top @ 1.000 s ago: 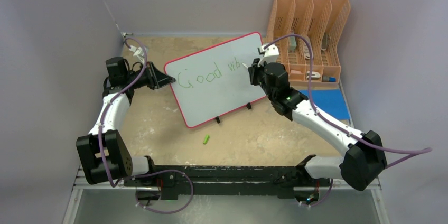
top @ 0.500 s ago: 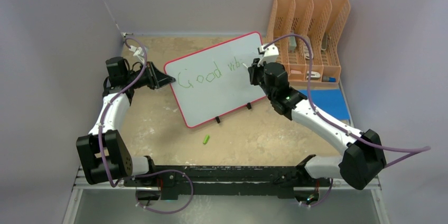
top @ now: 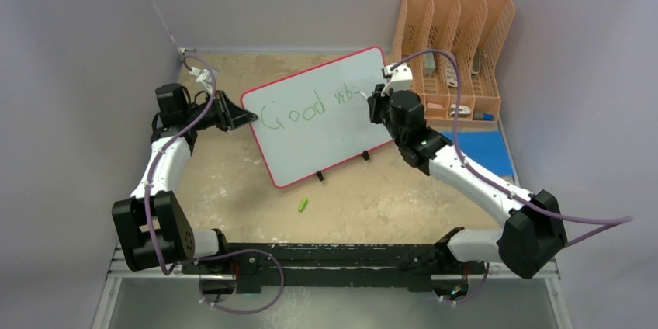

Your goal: Write a sentence on the whiteboard

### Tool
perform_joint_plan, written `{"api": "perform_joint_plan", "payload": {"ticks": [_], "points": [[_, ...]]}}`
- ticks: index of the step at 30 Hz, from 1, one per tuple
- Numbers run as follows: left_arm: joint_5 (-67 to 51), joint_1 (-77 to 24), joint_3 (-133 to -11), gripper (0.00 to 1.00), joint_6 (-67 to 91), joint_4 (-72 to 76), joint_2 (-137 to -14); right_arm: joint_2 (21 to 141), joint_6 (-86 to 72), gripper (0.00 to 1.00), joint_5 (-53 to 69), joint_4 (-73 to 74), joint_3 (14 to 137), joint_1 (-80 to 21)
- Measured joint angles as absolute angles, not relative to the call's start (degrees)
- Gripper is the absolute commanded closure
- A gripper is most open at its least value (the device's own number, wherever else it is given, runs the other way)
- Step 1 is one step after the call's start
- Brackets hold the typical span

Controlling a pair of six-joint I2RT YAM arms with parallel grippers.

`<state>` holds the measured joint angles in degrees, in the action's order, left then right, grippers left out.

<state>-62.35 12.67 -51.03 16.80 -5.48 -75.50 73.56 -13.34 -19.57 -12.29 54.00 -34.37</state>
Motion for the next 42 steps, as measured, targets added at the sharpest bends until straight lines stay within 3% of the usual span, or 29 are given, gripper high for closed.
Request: {"api": "perform_joint_plan", "payload": {"ticks": [42], "points": [[-62.28, 12.60, -51.03, 1.00, 16.80, -5.67, -75.46, 75.77, -12.38, 1.00, -16.71, -13.21, 56.55, -34.06]]}}
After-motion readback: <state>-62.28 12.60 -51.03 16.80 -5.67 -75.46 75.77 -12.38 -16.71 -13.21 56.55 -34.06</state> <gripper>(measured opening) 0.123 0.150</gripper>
